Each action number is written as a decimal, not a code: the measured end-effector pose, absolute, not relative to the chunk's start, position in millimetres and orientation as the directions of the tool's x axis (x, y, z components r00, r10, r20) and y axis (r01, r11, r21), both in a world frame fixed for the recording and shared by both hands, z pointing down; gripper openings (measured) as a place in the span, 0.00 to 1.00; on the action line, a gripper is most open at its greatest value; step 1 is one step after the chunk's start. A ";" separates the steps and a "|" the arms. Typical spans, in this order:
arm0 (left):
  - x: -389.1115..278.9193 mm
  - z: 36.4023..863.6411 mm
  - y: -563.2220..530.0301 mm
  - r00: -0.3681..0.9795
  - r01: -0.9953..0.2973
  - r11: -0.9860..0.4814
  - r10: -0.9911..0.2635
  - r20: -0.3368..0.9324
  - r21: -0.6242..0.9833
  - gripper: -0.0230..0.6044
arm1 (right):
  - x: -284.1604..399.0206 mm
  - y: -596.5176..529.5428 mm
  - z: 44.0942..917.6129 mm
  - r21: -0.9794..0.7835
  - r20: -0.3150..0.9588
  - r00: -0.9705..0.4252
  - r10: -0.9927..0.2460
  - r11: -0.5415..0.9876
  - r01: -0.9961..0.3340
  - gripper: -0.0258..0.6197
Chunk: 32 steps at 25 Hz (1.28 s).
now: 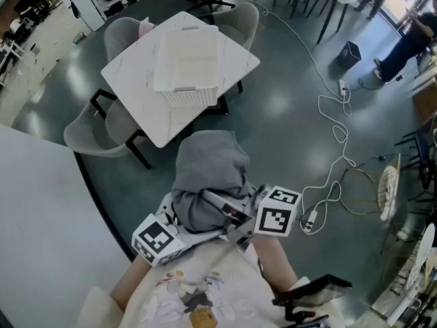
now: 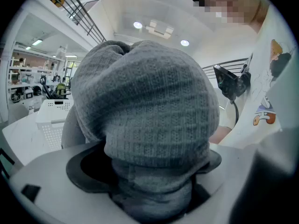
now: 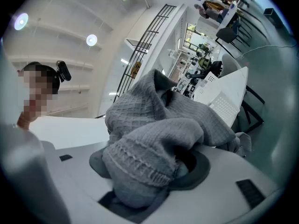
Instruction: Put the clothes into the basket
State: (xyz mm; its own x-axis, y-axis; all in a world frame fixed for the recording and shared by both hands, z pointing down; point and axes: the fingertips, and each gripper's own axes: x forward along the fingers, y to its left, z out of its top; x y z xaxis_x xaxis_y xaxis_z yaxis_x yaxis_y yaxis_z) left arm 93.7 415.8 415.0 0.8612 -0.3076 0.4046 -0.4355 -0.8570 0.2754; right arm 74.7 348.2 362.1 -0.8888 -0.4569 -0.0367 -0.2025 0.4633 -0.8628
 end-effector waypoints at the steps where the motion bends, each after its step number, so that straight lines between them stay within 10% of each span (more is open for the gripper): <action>1: 95.5 412.2 415.7 0.860 -0.439 -0.853 -0.309 0.406 0.281 0.85 | 75.0 349.0 363.0 -0.863 -0.035 -0.890 -0.455 0.463 -0.203 0.43; 32: 103.7 423.7 416.8 0.857 -0.419 -0.842 -0.242 0.455 0.341 0.85 | 87.7 342.7 379.5 -0.911 -0.047 -0.871 -0.488 0.379 -0.163 0.44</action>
